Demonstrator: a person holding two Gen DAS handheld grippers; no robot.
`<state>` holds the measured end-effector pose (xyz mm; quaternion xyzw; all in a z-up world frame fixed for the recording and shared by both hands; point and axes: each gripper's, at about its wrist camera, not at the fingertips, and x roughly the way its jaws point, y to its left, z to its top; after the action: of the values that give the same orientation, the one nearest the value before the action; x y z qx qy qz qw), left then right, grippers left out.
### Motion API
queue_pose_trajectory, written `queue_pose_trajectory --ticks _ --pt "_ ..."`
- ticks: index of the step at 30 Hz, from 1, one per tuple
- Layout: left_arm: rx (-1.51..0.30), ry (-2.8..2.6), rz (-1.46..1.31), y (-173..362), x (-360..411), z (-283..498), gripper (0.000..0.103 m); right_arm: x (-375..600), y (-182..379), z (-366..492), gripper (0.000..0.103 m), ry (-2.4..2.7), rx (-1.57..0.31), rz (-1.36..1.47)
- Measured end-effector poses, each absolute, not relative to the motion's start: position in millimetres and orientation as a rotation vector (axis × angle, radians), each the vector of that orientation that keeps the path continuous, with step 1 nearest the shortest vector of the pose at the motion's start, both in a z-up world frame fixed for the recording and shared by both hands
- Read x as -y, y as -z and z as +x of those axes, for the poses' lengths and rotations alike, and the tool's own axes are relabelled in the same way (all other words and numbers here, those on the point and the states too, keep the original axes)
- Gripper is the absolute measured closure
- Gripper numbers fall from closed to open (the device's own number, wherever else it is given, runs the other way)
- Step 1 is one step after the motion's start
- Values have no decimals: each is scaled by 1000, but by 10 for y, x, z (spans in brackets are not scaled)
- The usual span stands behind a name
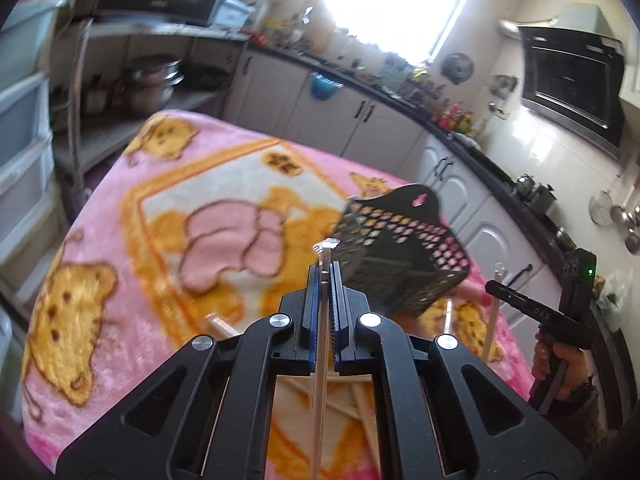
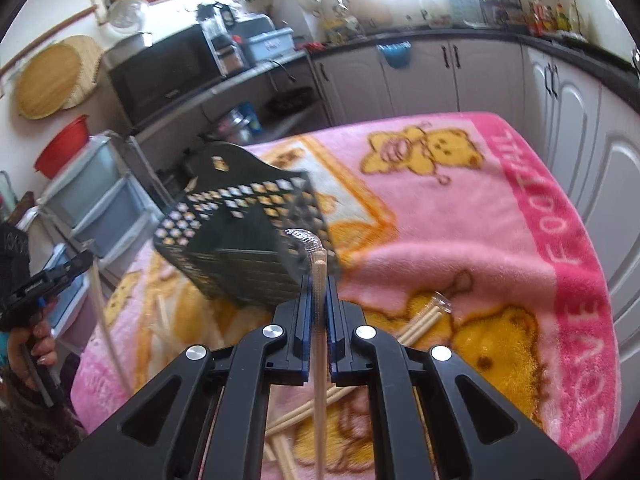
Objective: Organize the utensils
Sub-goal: 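Lift both held chopsticks over the green caddy and open both tools to drop them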
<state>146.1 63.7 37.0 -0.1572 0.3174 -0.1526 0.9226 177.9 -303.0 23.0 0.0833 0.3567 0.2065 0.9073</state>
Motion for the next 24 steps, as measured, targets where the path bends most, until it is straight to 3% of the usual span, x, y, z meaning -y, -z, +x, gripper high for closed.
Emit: queue_pose_trajectory --ticks 24 --pt "-408 467 -255 -1258 71 1447 101 2730 -1277 1307 97 -527 -363 109"
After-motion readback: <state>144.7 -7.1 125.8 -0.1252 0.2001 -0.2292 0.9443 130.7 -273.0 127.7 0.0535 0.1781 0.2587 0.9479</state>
